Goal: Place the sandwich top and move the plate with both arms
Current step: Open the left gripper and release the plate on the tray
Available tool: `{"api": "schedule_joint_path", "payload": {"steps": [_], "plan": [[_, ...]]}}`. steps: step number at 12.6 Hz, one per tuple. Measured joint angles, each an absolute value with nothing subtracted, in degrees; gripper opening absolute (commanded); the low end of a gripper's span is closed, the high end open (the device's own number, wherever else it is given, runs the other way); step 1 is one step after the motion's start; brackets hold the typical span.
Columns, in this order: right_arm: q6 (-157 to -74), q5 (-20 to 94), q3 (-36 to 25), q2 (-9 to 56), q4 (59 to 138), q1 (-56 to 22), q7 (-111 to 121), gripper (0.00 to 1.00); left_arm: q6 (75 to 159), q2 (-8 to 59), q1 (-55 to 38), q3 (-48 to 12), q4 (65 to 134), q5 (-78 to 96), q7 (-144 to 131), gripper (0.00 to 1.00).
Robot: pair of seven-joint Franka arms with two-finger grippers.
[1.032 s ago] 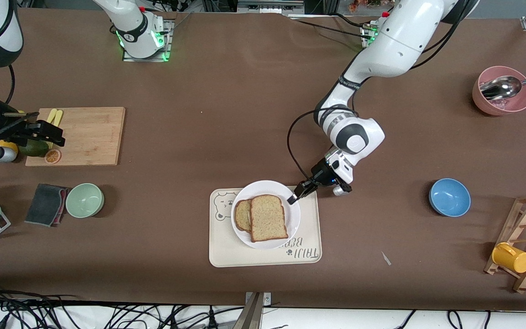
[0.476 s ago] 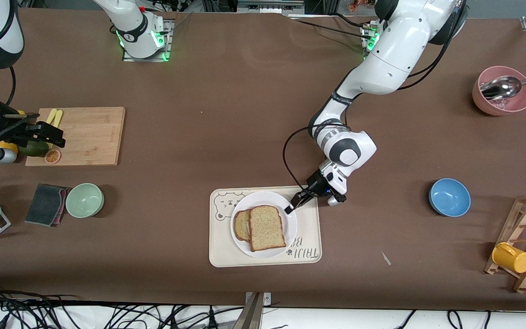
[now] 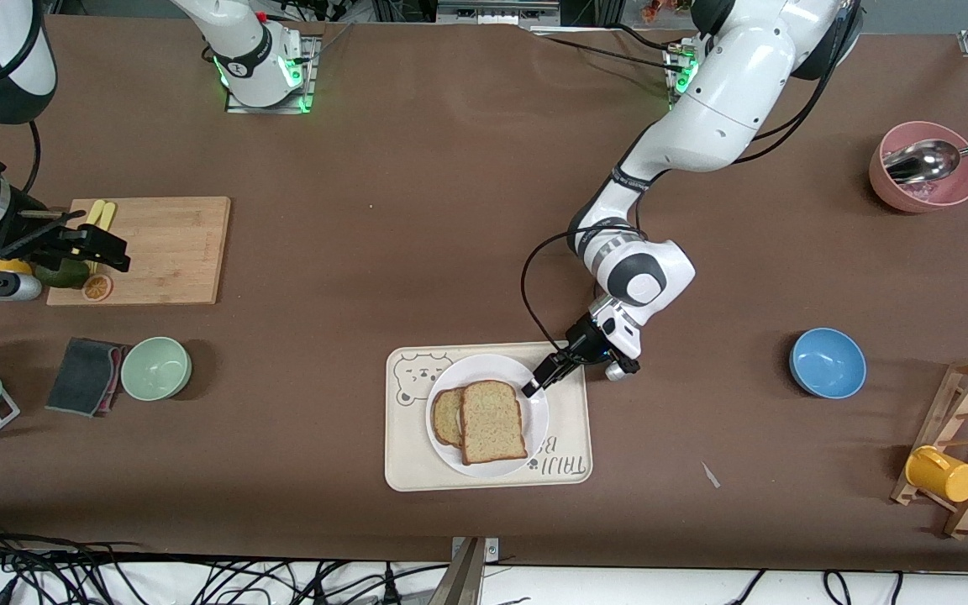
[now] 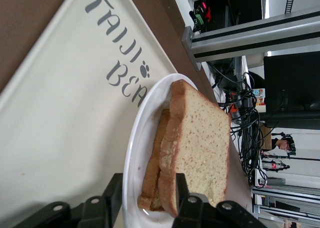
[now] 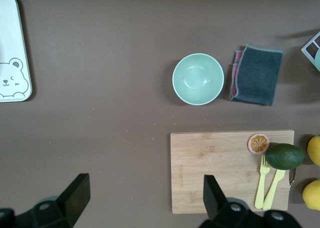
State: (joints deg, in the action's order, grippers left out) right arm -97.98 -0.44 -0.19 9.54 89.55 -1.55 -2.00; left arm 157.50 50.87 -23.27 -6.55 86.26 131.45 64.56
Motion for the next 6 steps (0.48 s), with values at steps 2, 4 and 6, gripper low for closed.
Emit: {"api": "schedule_joint_path", "payload": {"steps": [2, 4, 6], "plan": [[-98.0, -0.4, -0.2, 9.6, 89.6, -2.0, -2.3, 1.00, 157.6, 48.8, -22.7, -6.5, 88.1, 131.4, 64.6, 0.99], [-98.0, -0.4, -0.4, 9.6, 89.6, -2.0, -2.5, 1.00, 157.8, 45.7, -22.5, -6.5, 91.9, 131.4, 64.6, 0.99], [-98.0, -0.4, -0.8, 9.5, 89.3, -1.7, -2.5, 1.00, 157.9, 41.7, -22.5, -6.5, 97.1, 131.1, 64.8, 0.99]]}}
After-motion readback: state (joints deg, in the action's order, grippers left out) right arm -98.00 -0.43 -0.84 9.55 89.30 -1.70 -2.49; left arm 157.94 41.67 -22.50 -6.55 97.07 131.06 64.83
